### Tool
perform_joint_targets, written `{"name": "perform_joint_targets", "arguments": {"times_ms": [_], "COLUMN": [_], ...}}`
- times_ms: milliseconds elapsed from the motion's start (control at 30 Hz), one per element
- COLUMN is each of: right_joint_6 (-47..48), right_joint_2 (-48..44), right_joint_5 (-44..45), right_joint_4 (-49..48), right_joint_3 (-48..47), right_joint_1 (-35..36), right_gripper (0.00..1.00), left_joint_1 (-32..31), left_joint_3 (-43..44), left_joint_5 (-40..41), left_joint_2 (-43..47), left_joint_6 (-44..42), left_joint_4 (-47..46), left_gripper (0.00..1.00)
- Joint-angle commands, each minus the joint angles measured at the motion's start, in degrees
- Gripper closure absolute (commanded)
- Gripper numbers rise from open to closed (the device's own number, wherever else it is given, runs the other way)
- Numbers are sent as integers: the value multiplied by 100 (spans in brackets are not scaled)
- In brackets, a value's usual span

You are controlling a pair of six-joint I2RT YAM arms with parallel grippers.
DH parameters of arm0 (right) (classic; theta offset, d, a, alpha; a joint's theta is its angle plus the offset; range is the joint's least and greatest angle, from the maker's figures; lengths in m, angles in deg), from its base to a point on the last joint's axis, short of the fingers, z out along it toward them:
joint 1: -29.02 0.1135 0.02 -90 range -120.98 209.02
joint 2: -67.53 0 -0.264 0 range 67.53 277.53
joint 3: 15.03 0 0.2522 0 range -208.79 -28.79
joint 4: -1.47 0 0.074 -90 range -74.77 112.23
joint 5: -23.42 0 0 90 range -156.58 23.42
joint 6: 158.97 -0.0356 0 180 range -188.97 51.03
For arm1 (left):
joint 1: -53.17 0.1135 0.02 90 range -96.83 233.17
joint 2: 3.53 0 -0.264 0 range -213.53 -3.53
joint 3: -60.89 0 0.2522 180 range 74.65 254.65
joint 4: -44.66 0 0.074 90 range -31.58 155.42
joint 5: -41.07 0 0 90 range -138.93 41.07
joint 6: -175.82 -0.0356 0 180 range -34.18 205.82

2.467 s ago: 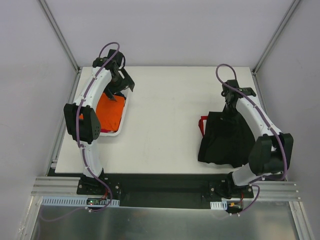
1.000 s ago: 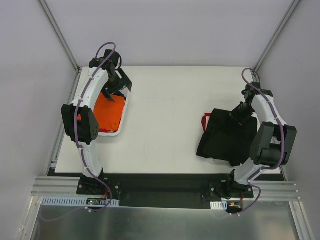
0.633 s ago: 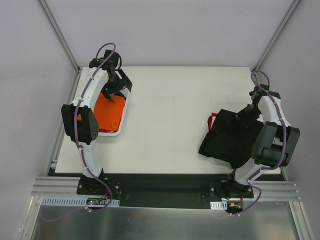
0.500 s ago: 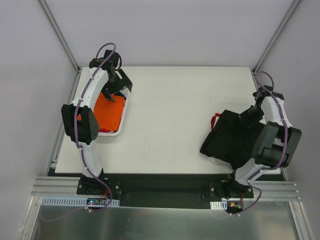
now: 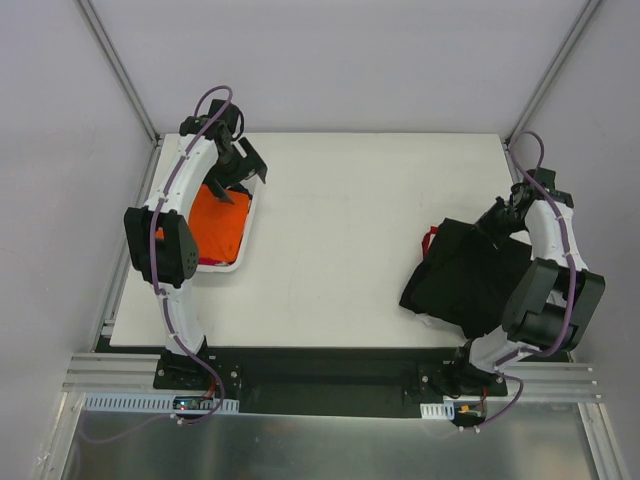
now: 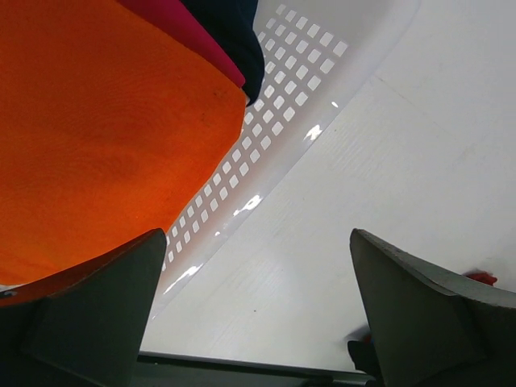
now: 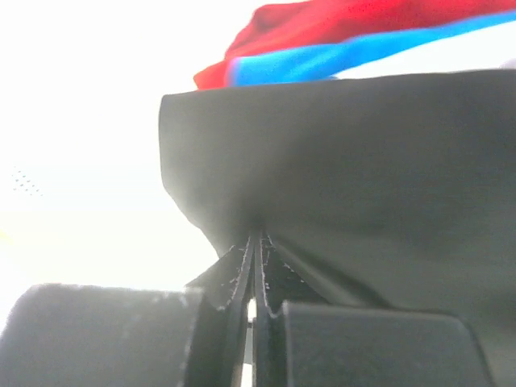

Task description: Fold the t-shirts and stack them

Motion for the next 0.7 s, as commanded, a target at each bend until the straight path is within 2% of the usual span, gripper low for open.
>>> {"name": "perform_joint_targets", "arguments": {"times_ms": [0, 200, 433, 600, 667], "right_joint_6": [95, 280, 465, 421, 386], "right_joint_2": [-413, -720, -1212, -1564, -1590], "right_joint_5": [-1004, -1093, -820, -355, 145], "right_joint_4": [-440, 87, 772, 1396, 1590], "right_joint_3": [-258, -408, 215, 506, 568], "right_joint_1": [18, 237, 642, 897, 941], "right_gripper": [99, 99, 99, 99, 99], "left_joint_1": [-10, -2, -19, -19, -28], "left_joint_3": [214, 416, 205, 144, 108], "left_joint_5": [-110, -83, -198, -197, -215], "left_joint_2": [-127, -232, -206, -153, -144], "left_joint_6": [11, 19, 46, 46, 46], "left_joint_4": [20, 11, 11, 11, 11], "left_gripper": [1, 1, 1, 1, 1]}}
